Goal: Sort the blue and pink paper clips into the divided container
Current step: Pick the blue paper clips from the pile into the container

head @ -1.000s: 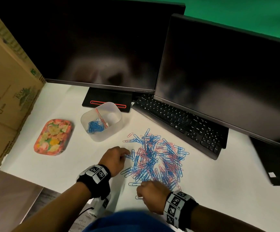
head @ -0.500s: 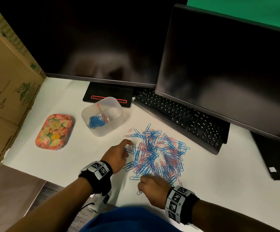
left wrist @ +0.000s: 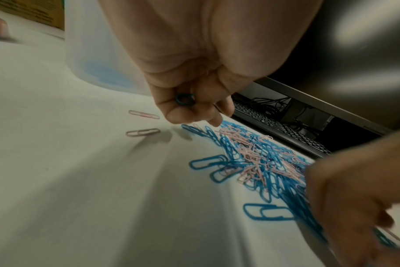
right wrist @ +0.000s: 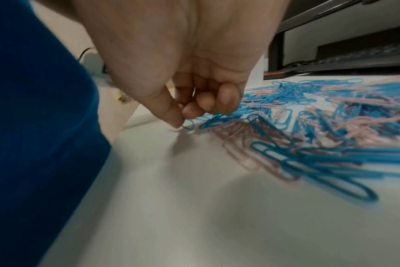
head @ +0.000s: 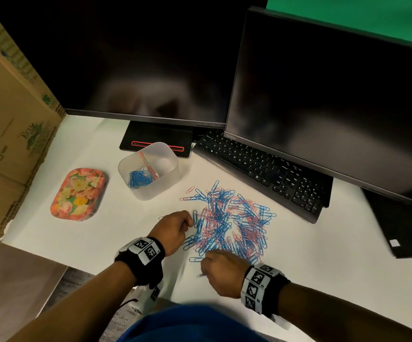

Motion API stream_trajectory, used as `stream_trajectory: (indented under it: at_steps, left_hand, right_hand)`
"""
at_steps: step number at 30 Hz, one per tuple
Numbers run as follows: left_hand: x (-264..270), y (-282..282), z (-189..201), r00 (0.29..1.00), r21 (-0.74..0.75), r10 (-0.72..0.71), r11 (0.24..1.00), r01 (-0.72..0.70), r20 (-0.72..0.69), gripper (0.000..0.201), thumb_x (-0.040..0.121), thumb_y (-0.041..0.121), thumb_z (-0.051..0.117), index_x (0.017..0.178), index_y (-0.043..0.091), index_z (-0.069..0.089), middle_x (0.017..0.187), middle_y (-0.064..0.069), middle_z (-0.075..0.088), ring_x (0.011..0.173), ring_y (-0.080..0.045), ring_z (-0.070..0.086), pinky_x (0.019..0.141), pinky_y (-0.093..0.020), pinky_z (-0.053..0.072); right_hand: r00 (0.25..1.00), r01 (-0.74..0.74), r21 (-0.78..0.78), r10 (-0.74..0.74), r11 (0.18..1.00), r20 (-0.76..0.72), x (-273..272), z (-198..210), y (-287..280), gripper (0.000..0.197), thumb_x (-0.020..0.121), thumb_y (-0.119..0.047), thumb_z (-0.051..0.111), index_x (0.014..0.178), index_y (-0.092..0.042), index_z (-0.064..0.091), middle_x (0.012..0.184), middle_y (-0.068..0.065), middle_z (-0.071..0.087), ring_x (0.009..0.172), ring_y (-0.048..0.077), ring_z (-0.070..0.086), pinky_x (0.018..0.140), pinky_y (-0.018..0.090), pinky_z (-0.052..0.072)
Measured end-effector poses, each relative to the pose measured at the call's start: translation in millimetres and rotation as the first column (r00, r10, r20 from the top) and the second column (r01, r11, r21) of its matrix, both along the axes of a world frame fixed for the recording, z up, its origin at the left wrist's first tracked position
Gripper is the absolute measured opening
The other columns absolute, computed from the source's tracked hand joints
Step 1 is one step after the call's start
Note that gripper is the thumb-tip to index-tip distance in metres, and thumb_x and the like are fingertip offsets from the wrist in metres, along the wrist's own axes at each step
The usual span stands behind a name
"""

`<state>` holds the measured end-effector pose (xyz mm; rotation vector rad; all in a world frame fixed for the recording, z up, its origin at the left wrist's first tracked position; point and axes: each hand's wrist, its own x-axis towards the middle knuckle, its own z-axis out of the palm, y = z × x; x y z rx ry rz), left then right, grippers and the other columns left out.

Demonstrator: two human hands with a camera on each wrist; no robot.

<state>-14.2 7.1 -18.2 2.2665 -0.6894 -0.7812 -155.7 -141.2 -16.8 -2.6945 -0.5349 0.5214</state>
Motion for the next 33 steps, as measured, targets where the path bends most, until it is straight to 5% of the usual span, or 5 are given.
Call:
stream_trajectory:
  at_steps: [10,18,26,28,33]
  left_hand:
    - [-10,0,-5,0.990,0.132,-0.106,0.987,0.093,0.097,0.010,0.079,0.030,0.066,0.084,0.025,0.060,0.070,0.010,0.050,0.066,-0.013,0.049,0.069,-0.027,0.044]
    - [-17,0,-18,0.954,0.365,-0.241,0.917,0.163,0.180,0.011,0.086,0.032,0.055,0.093,0.026,0.061,0.106,0.002,0.059,0.100,-0.022,0.058,0.077,-0.028,0.042]
    - [-9,4,-12,0.990,0.245,-0.110,0.966,0.086,0.086,0.013,0.082,0.023,0.061,0.073,0.031,0.056,0.081,0.006,0.062,0.080,-0.018,0.058,0.069,-0.022,0.042]
    - [-6,5,-9,0.999,0.165,-0.025,0.986,0.018,0.040,0.018,0.078,0.017,0.064,0.072,0.033,0.058,0.072,0.009,0.059,0.072,-0.015,0.055,0.064,-0.017,0.039]
    - [2,8,-5,1.000,0.134,0.029,0.990,-0.030,0.007,0.031,0.080,0.011,0.057,0.106,0.024,0.067,0.076,0.004,0.062,0.071,-0.012,0.055,0.071,-0.014,0.038]
  right_hand:
    - [0.767,0.640,0.376,-0.579,0.670,-0.276,58,3,-43,0.020,0.089,-0.007,0.053,0.097,-0.024,0.060,0.072,-0.007,0.055,0.063,0.014,0.051,0.065,0.027,0.047]
    - [0.662,0.742,0.355,-0.541,0.569,-0.519,43,0,-41,0.021,0.087,-0.009,0.049,0.081,-0.028,0.051,0.067,-0.003,0.054,0.057,0.015,0.051,0.055,0.026,0.040]
    - [0.446,0.893,0.433,-0.361,0.120,-0.819,38,5,-25,0.016,0.089,-0.005,0.040,0.076,-0.015,0.041,0.054,0.000,0.036,0.043,0.013,0.029,0.043,0.018,0.019]
    - [0.462,0.887,0.427,-0.394,0.178,-0.795,40,6,-28,0.023,0.099,-0.014,0.040,0.077,-0.018,0.043,0.057,-0.004,0.035,0.043,0.009,0.029,0.042,0.019,0.021]
    - [0.771,0.628,0.314,-0.515,0.712,-0.375,36,6,-36,0.017,0.095,-0.014,0.047,0.097,-0.016,0.063,0.075,-0.015,0.054,0.065,-0.001,0.049,0.060,0.009,0.036]
